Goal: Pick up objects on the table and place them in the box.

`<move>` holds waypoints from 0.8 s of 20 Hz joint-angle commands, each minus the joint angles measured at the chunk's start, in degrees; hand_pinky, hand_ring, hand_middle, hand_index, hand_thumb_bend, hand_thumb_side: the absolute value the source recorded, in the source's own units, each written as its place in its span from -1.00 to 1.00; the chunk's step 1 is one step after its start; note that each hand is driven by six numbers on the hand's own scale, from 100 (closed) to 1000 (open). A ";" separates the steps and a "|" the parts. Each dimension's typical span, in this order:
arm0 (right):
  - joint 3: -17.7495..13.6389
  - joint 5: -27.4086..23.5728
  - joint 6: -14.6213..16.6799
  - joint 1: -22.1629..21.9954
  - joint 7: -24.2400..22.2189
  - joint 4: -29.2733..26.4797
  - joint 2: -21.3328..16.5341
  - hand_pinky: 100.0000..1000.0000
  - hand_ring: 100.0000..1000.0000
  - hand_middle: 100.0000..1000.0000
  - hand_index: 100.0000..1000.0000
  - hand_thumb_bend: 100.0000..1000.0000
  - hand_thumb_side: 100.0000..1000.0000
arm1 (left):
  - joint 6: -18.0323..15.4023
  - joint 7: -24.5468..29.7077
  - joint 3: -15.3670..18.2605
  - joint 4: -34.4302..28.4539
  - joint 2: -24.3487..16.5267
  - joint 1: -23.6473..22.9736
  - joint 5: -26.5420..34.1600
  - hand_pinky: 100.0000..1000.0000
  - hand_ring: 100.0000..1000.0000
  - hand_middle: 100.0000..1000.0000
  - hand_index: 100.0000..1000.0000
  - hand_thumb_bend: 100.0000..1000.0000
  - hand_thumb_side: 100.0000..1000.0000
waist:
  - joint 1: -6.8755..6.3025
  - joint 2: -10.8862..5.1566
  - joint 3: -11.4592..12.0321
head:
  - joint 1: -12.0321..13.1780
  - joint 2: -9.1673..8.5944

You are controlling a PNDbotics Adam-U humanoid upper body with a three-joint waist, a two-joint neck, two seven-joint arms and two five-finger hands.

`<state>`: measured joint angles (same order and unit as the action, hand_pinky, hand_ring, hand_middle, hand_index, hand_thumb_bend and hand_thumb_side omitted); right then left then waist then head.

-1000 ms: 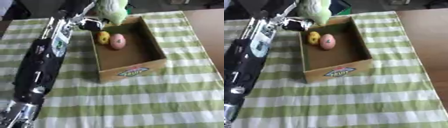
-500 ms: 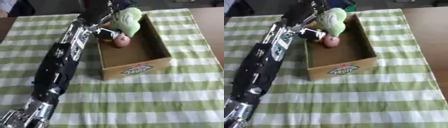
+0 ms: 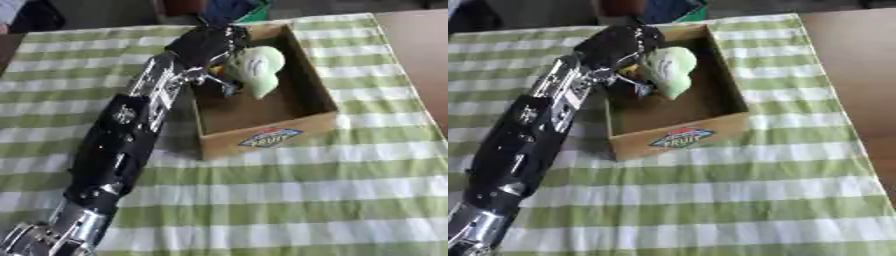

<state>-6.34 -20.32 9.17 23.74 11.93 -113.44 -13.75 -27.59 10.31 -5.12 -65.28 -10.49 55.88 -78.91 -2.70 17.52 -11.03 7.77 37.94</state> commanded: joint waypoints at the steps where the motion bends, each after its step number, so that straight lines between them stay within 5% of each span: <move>1: -0.12 -0.39 -0.05 0.77 -0.17 -1.15 -0.30 0.58 0.35 -0.17 0.61 -1.00 0.50 | -1.30 2.58 -0.06 -1.42 -0.39 1.05 -2.69 0.11 0.69 0.59 0.72 -0.96 -0.24 | 0.35 -0.95 0.03 | -0.27 -0.66; 5: -0.06 -0.46 -0.08 0.86 -0.20 -1.15 -0.27 0.58 0.35 -0.17 0.61 -1.00 0.50 | -2.77 3.70 0.44 -2.09 -0.18 1.08 -5.84 0.17 0.74 0.66 0.86 -0.29 0.52 | 0.38 -0.94 0.10 | -0.45 -0.85; 6: -0.06 -0.47 -0.08 0.85 -0.19 -1.15 -0.27 0.58 0.35 -0.17 0.61 -1.00 0.49 | -2.61 3.43 0.62 -2.23 -0.17 1.10 -6.44 0.17 0.74 0.66 0.86 -0.23 0.52 | 0.37 -0.93 0.11 | -0.51 -0.88; 8: -0.07 -0.49 -0.07 0.86 -0.15 -1.15 -0.26 0.58 0.35 -0.17 0.61 -1.00 0.49 | -1.79 2.49 1.04 -2.44 -0.22 1.14 -7.18 0.18 0.76 0.67 0.87 0.18 0.97 | 0.35 -0.95 0.12 | -0.60 -0.94; 10: -0.07 -0.53 -0.04 0.92 -0.06 -1.15 -0.26 0.58 0.35 -0.17 0.61 -1.00 0.49 | -0.68 1.33 1.27 -2.46 -0.29 1.13 -7.50 0.18 0.76 0.68 0.87 0.39 1.00 | 0.33 -0.95 0.11 | -0.60 -1.10; 16: -0.04 -0.56 0.01 0.95 -0.01 -1.15 -0.28 0.58 0.35 -0.17 0.61 -1.00 0.49 | 0.49 -0.40 1.12 -1.86 -0.29 1.14 -7.94 0.18 0.76 0.68 0.87 0.39 1.00 | 0.31 -0.95 0.09 | -0.60 -1.19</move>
<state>-6.32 -20.54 9.10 23.97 11.87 -113.44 -13.35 -27.23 10.38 -4.37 -66.40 -10.49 55.91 -86.42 -2.70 17.63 -10.93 7.33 37.23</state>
